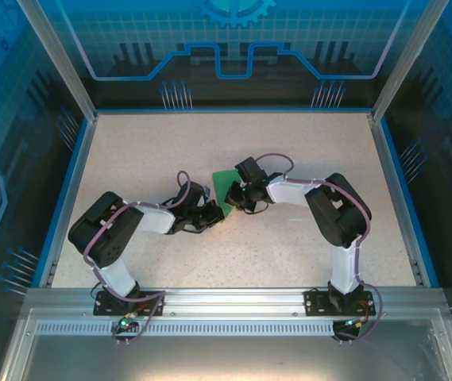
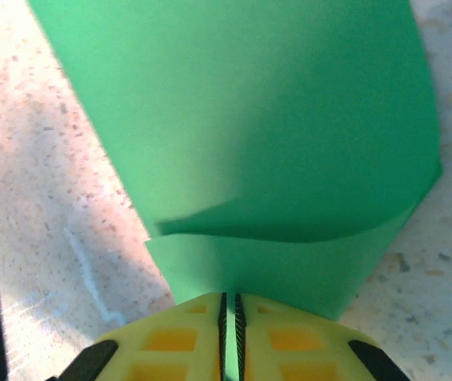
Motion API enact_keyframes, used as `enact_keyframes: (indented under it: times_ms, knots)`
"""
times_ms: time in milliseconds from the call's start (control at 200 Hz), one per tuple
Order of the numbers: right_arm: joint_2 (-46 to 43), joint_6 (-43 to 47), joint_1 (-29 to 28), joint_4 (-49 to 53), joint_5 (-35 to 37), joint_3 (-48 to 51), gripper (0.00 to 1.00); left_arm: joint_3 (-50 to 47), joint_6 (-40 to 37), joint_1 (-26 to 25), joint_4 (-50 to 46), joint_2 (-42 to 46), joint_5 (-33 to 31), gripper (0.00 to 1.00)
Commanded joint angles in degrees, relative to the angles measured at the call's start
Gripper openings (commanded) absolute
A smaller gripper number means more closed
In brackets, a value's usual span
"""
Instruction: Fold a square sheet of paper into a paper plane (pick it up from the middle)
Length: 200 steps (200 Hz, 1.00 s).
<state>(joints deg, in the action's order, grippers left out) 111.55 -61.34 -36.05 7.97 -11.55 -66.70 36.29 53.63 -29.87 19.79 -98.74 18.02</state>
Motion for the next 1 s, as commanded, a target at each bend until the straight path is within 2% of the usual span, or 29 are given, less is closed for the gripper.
enact_keyframes:
  times_ms: [0,120,265,485,995]
  knots:
    - [-5.8,8.7,0.2,-0.2,-1.2,-1.2,0.18,0.4,-2.5,-0.1,-7.8,-0.4,-3.9,0.00]
    - [-8.1,13.4,0.5,0.2,-3.2,0.2,0.17,0.8,-2.6,-0.1,-8.8,-0.9,-4.0,0.00]
    - [-7.5,14.2,0.3,-1.1,-6.4,3.5,0.07,1.2,-2.4,-0.2,-9.7,-1.2,-4.6,0.00]
    - [-4.7,14.9,-0.4,-1.6,-9.1,4.8,0.01,1.3,-1.9,-0.3,-11.0,-1.0,-5.6,0.00]
    - [3.5,15.8,0.2,-0.8,-11.4,3.3,0.00,1.3,-1.8,-0.4,-12.4,-0.6,-6.0,0.00]
